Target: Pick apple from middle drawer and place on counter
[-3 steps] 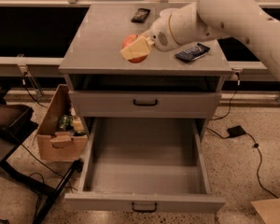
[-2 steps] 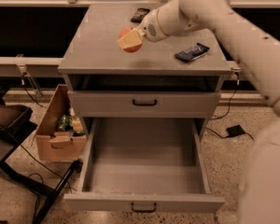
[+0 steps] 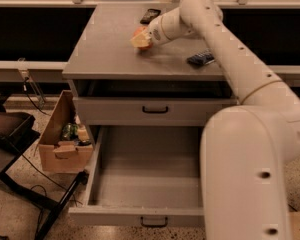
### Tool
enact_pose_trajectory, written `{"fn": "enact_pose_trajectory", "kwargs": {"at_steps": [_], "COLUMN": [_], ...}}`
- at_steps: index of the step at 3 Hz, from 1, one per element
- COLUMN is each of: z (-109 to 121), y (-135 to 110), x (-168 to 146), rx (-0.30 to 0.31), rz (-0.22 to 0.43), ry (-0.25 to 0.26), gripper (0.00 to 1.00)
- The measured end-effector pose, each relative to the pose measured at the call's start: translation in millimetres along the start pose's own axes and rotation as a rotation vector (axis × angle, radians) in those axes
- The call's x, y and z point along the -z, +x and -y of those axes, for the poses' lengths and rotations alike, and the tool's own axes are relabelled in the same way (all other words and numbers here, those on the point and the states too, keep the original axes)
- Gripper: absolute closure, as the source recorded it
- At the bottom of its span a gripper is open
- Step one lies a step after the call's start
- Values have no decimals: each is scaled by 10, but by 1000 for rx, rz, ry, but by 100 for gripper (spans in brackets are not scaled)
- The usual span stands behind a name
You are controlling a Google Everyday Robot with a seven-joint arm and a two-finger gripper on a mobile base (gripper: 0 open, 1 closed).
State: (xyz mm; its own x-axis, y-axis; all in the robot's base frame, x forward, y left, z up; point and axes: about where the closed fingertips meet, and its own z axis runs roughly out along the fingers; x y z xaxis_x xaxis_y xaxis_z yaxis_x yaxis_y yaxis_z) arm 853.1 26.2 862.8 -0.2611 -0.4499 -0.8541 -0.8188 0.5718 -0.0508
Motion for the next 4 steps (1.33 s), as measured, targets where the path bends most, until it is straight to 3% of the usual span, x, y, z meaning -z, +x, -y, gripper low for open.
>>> {"fn": "enact_pose_trajectory", "kwargs": {"at_steps": [2, 4], "z": [2, 2], "y": [13, 8], "x": [-134, -132], "rx": [-21, -21], "rz": [-9, -9], "ry": [-33, -33], "gripper": [100, 54]}}
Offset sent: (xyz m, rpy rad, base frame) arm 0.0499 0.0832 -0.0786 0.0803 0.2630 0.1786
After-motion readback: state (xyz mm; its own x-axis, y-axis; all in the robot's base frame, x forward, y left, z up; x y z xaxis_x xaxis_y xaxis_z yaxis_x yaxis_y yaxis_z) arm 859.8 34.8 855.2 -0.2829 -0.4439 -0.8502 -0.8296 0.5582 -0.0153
